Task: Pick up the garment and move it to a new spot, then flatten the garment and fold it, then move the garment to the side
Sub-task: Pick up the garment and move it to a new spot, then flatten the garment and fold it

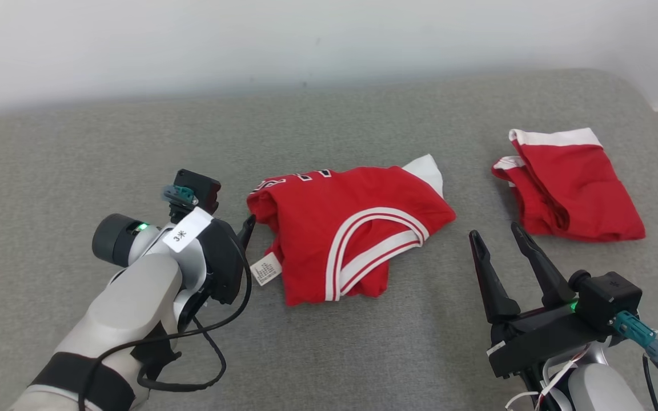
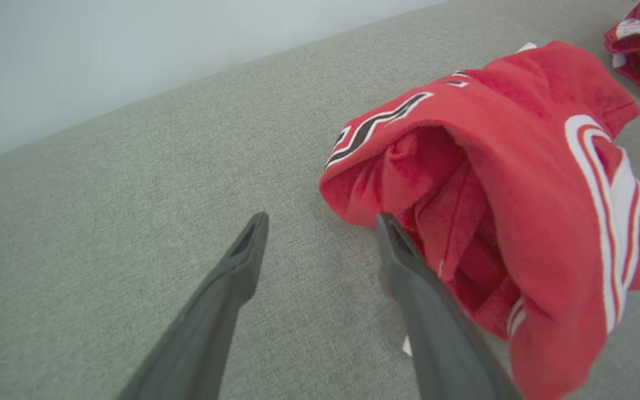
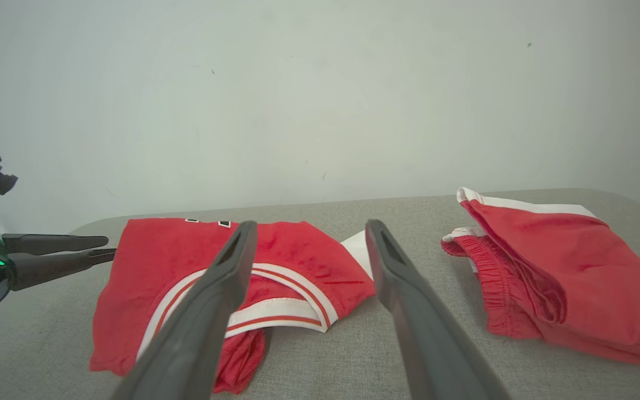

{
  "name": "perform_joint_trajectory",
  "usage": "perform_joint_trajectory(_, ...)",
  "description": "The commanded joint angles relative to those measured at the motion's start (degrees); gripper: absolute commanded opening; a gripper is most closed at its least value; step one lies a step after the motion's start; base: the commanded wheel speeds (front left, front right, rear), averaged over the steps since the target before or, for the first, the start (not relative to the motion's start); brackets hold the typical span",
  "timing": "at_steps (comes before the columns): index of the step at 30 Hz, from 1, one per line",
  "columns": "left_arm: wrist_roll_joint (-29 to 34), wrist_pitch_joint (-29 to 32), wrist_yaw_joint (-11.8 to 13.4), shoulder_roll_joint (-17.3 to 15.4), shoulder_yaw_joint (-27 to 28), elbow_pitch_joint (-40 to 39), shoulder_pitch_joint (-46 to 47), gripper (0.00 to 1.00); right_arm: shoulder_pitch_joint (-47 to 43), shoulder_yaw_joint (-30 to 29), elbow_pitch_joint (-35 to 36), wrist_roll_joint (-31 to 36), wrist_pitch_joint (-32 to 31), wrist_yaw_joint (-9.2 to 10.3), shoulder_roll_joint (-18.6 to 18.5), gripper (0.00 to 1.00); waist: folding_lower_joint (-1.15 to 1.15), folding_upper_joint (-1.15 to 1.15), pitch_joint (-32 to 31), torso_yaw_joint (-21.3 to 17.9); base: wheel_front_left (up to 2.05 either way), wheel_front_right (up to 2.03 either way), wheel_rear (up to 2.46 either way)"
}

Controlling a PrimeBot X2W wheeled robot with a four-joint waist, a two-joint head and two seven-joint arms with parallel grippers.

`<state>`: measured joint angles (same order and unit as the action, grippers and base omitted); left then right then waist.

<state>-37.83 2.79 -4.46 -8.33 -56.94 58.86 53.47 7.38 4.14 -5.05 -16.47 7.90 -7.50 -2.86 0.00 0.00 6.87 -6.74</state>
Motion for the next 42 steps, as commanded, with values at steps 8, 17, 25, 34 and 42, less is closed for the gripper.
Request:
perform_joint_trajectory(8, -2.1, 1.0, -1.9, 0.4, -0.2, 0.7, 0.2, 1.0, -0.7, -0.4, -0.1, 0.0, -0.2, 0.03, -0.1, 1.0, 0.0, 0.0, -1.6, 2.9, 0.0, 0.0, 0.0)
perform_joint_trajectory(17, -5.9, 8.0, -3.1, 2.1, -3.0, -5.5, -2.3, 1.0, -1.5, -1.1, 0.8, 0.7, -1.1, 0.03, -0.1, 1.0, 0.0, 0.0, -2.1, 4.5, 0.0, 0.0, 0.0)
perform_joint_trajectory(25, -9.6, 15.4, -2.9, 0.5, -7.7, -15.5, -4.7, 1.0, -1.7, -1.4, 1.7, 1.2, -1.7, 0.03, -0.1, 1.0, 0.0, 0.0, -2.0, 5.1, 0.0, 0.0, 0.0)
perform_joint_trajectory(34, -10.5, 17.3, -2.2, -0.6, -8.8, -19.3, -6.5, 1.0, -1.1, -1.0, 2.2, 0.9, -1.9, 0.03, -0.1, 1.0, 0.0, 0.0, -1.4, 4.4, 0.0, 0.0, 0.0)
perform_joint_trajectory(42, -11.6, 17.1, -1.5, 0.0, -8.5, -19.1, -7.8, 0.74, -0.7, -0.9, 2.0, 0.8, -1.6, 0.03, -0.1, 1.0, 0.0, 0.0, -0.9, 3.5, 0.0, 0.0, 0.0)
